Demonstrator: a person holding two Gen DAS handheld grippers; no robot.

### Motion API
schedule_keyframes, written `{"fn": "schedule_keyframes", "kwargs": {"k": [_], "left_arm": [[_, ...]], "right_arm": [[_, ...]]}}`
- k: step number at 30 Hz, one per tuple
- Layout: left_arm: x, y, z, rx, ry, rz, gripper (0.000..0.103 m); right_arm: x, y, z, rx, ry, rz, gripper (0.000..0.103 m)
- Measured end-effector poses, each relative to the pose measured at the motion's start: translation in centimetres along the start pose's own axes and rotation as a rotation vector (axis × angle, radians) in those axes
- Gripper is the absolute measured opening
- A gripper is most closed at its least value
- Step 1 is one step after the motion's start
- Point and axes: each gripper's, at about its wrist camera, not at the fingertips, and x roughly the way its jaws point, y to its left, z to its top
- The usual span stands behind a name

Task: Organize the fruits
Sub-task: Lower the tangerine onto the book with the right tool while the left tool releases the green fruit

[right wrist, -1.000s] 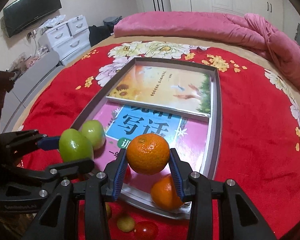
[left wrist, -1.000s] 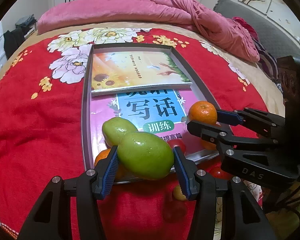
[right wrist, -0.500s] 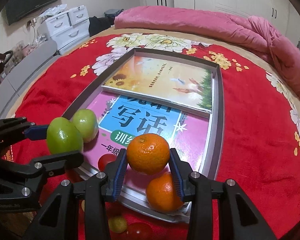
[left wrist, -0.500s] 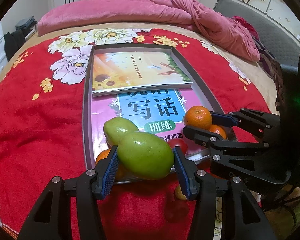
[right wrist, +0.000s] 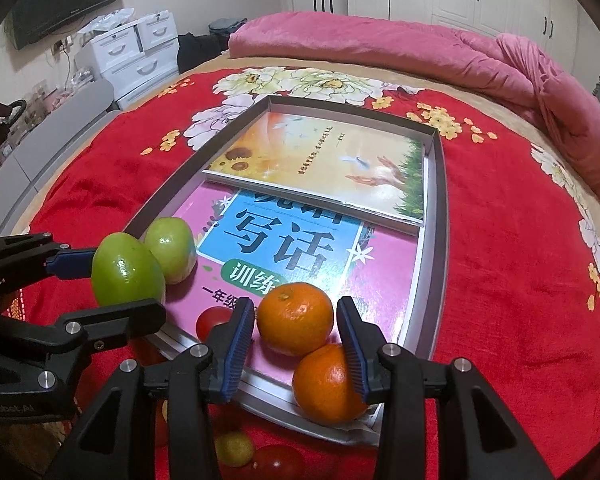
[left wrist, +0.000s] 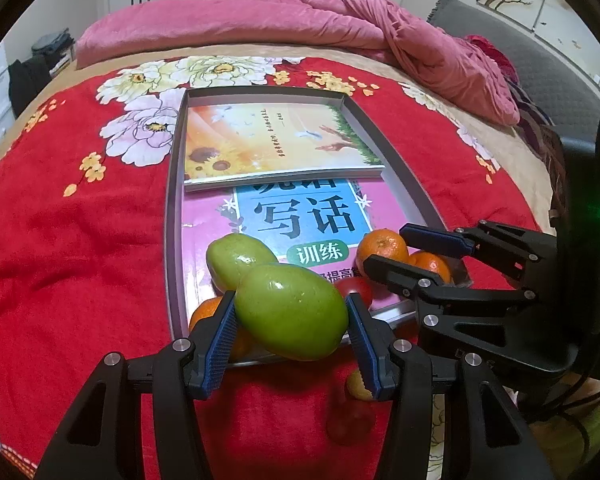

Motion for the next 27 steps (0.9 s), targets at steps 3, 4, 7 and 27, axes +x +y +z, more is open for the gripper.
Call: {"fn": "schedule_keyframes", "kwargs": {"k": [3, 4, 7, 27], "left_arm": [[0.0, 0.0, 0.0, -0.001, 0.000, -0.002, 0.055], [0.0, 0.0, 0.0, -0.001, -0.002, -0.002, 0.055], [-0.1, 0.2, 0.1, -0.010, -0.004, -0.008, 0.055], [-0.2, 0.4, 0.0, -0.021, -0.003, -0.018, 0.055]], "right_arm": [[-0.1, 0.0, 0.0, 0.002, 0.000, -0.005, 0.043], [-0.1, 0.0, 0.0, 0.004, -0.001, -0.005, 0.043], [-0.4, 0.0, -0.1, 0.007, -0.006, -0.013, 0.045], [-4.1, -0.2, -0.2, 0.079, -0.095, -0.021, 0.061]]}}
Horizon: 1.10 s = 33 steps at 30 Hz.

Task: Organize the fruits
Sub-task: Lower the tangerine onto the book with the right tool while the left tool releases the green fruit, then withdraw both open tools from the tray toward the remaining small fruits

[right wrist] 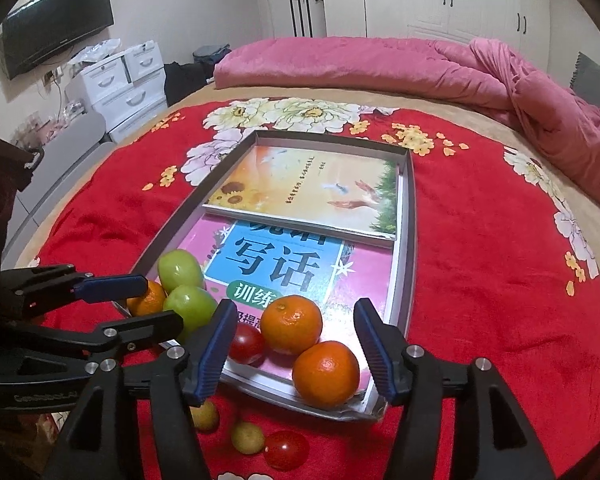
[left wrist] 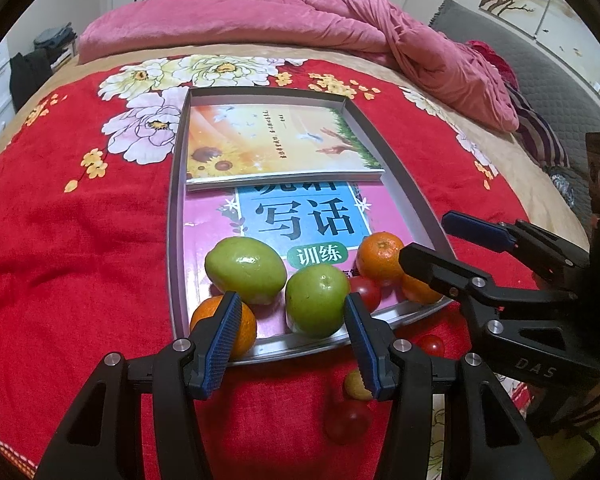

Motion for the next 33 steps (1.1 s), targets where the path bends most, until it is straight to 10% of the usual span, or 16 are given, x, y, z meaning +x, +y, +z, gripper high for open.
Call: {"fn": "schedule_keyframes", "kwargs": {"k": [33], "left_arm": [[-3.5, -0.4, 0.3, -0.025, -0.042, -0.027, 0.068]], "right_arm": [[-3.9, -0.9, 0.0, 0.081, -0.092, 0.029, 0.073]]}}
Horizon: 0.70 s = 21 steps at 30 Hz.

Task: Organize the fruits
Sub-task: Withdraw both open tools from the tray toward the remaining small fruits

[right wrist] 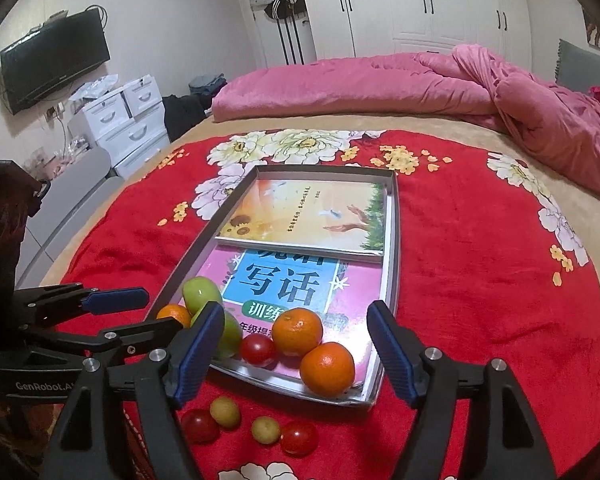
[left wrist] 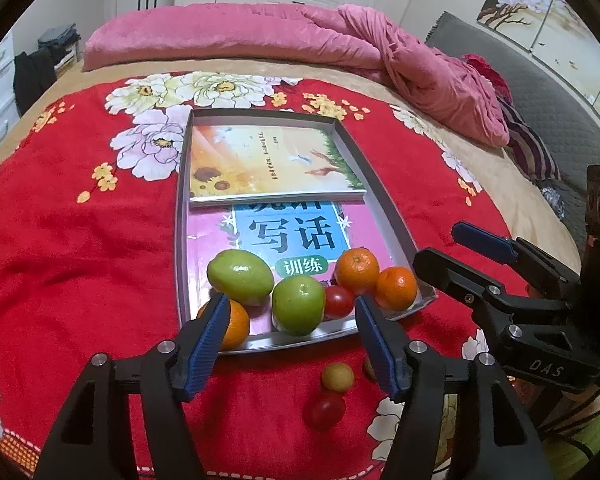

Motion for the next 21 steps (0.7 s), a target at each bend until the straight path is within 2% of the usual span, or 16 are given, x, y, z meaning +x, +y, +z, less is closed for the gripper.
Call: {"fn": "schedule_keyframes", "kwargs": {"k": [4, 14, 21], "left_arm": [[-0.5, 0.0, 0.1, -0.004, -0.006, 0.000, 0.073], [-1.5, -0.1, 0.2, 0.001, -0.020, 0.013, 0.077], [-2.6, -0.4, 0.3, 0.011, -0.035, 0.021, 0.077]], "right_arm": [[-0.5, -0.2, 0.1, 0.013, -0.010, 0.002, 0.078], [-1.7, -0.2, 0.2, 0.028, -0.032, 0.003, 0.081], [-2.7, 0.1, 0.2, 0.022, -0.051, 0.005, 0.086]]}}
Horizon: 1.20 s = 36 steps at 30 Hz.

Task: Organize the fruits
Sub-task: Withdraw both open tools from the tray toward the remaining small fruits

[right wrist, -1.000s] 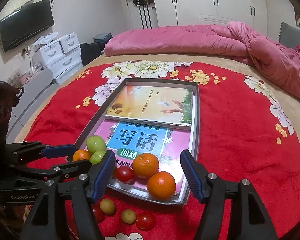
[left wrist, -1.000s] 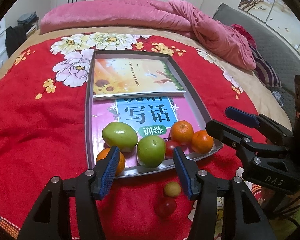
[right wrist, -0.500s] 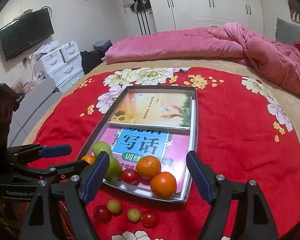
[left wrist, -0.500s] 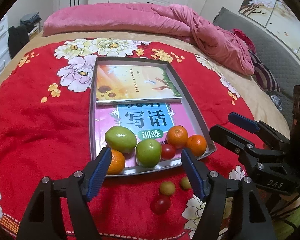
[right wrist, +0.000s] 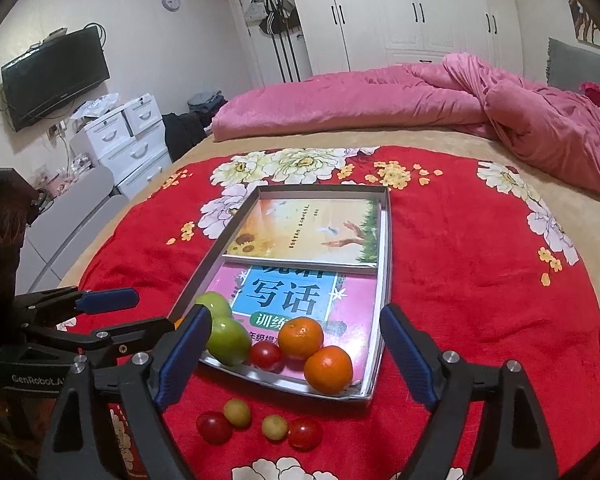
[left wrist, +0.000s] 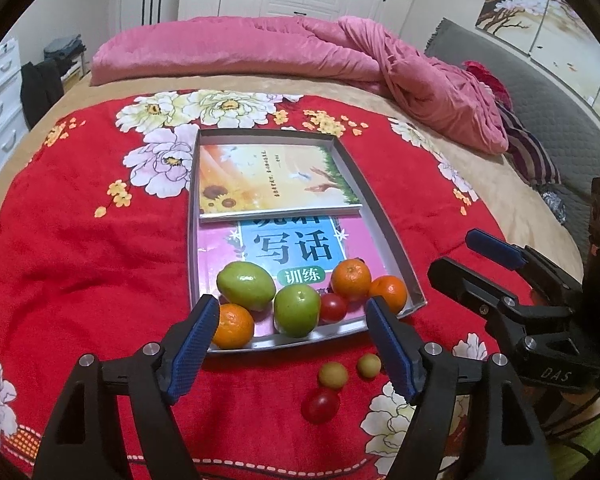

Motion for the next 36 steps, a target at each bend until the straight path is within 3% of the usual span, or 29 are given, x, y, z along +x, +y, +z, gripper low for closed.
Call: {"fn": "schedule_keyframes", "kwargs": {"k": [26, 36], "left_arm": [[-2.1, -0.3, -0.9, 0.022, -0.008, -0.021, 0.077], [-2.3, -0.6, -1.8, 0.038, 0.005, -0.021, 0.077]], "right_arm": [[-3.1, -0.5, -1.3, -0.007, -0.005, -0.017, 0.090], [-3.1, -0.6, -2.8, -0.029, 0.034, -0.031, 0.090]]}}
